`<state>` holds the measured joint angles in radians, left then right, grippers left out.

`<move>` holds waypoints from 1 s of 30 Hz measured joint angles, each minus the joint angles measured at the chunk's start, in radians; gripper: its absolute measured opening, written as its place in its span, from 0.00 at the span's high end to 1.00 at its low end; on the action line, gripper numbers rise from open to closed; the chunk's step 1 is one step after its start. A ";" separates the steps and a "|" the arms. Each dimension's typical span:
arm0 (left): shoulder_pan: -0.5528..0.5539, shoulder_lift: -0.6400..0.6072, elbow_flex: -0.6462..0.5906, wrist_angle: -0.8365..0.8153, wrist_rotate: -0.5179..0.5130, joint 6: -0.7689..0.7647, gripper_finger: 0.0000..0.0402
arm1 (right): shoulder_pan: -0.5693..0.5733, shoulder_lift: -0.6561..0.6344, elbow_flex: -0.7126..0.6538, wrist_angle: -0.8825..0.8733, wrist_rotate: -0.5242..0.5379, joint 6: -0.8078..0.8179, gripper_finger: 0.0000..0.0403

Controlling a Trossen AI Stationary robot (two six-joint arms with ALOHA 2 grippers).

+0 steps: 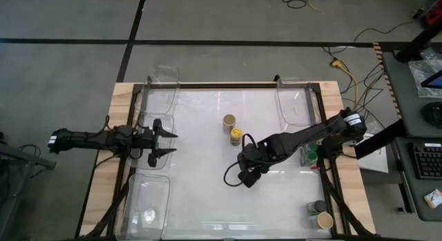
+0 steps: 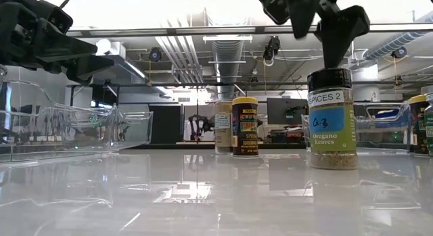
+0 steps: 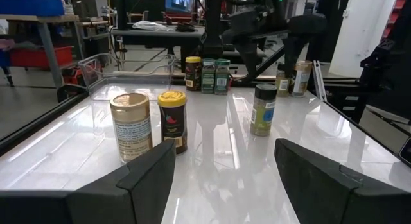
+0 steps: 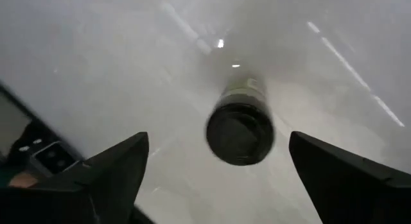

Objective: Sort spices by type
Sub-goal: Move the top black spice bottle to the middle of the table

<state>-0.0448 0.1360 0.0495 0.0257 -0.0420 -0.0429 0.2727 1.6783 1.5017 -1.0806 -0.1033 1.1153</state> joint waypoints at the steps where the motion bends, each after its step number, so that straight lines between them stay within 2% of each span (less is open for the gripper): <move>1: 0.000 0.000 0.000 0.000 0.000 0.000 0.37 | -0.001 0.004 -0.001 -0.009 0.010 0.000 0.10; 10: 0.000 0.000 0.000 0.000 0.000 0.000 0.37 | 0.016 0.057 -0.002 -0.017 0.018 0.048 0.18; 20: 0.000 0.000 0.000 0.000 0.000 0.000 0.38 | 0.035 0.059 -0.005 -0.013 0.026 0.064 0.24; 30: 0.000 0.000 0.000 0.000 0.000 0.000 0.37 | 0.048 0.059 -0.048 0.013 0.071 0.080 0.23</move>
<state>-0.0448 0.1360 0.0494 0.0261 -0.0421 -0.0429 0.3210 1.7371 1.4538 -1.0674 -0.0321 1.1950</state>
